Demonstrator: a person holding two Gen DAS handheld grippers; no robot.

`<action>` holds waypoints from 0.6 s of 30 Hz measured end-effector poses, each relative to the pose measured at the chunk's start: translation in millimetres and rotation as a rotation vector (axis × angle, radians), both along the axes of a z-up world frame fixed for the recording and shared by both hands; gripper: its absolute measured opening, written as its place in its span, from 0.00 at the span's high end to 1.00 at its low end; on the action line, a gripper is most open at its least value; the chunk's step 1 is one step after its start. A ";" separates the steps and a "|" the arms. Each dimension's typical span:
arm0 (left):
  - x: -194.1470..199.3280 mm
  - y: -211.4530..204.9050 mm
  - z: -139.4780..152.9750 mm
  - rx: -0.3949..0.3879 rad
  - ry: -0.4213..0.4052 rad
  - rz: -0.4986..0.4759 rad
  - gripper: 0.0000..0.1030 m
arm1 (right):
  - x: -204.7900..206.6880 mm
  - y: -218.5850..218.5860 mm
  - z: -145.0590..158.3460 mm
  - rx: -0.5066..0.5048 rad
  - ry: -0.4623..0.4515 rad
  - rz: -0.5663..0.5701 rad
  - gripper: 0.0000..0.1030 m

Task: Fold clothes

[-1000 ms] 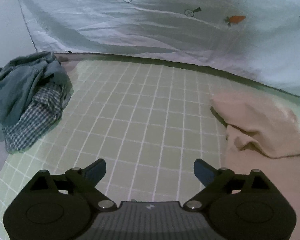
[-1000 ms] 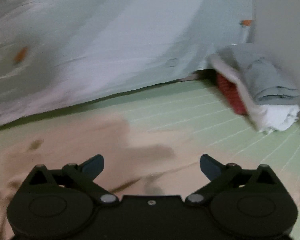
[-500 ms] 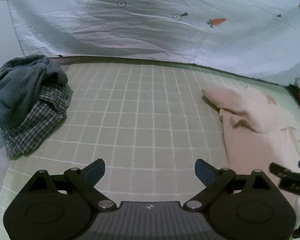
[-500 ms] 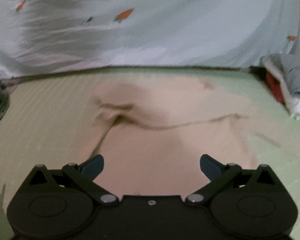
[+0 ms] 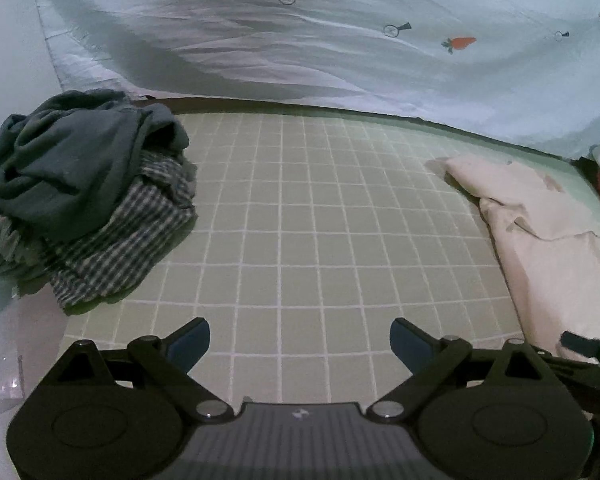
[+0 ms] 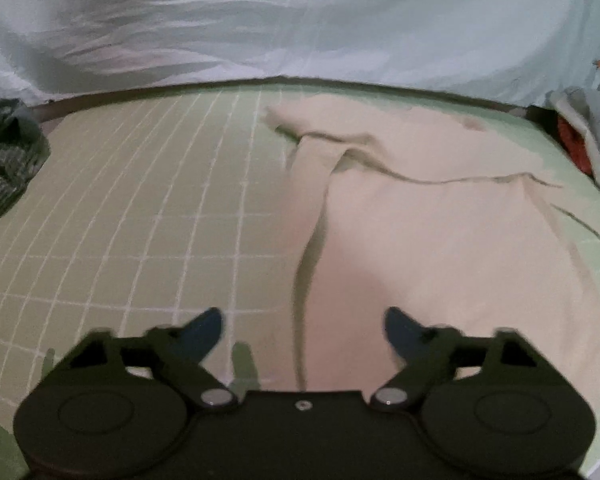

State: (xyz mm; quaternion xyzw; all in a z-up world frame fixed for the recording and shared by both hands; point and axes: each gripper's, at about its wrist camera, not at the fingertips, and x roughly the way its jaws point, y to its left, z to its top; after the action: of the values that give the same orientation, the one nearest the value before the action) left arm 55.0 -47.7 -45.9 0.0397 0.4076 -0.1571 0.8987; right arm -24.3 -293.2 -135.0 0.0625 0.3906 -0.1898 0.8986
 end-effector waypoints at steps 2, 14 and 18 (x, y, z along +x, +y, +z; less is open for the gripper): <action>-1.6 0.5 -0.5 0.004 0.001 -0.014 0.06 | 0.3 3.1 -2.8 0.007 0.013 0.006 0.41; -17.7 -22.3 2.0 -0.002 -0.002 -0.019 0.06 | -6.2 -16.9 3.4 0.045 0.000 0.084 0.97; -23.4 -42.3 5.4 -0.014 -0.001 -0.004 0.06 | -15.1 -33.3 22.1 0.041 -0.049 0.104 0.97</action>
State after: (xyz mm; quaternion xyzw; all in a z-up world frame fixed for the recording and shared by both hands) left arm 31.6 -89.9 -40.5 0.0345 0.4059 -0.1617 0.8988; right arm -39.4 -326.5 -112.9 0.0649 0.3751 -0.1331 0.9151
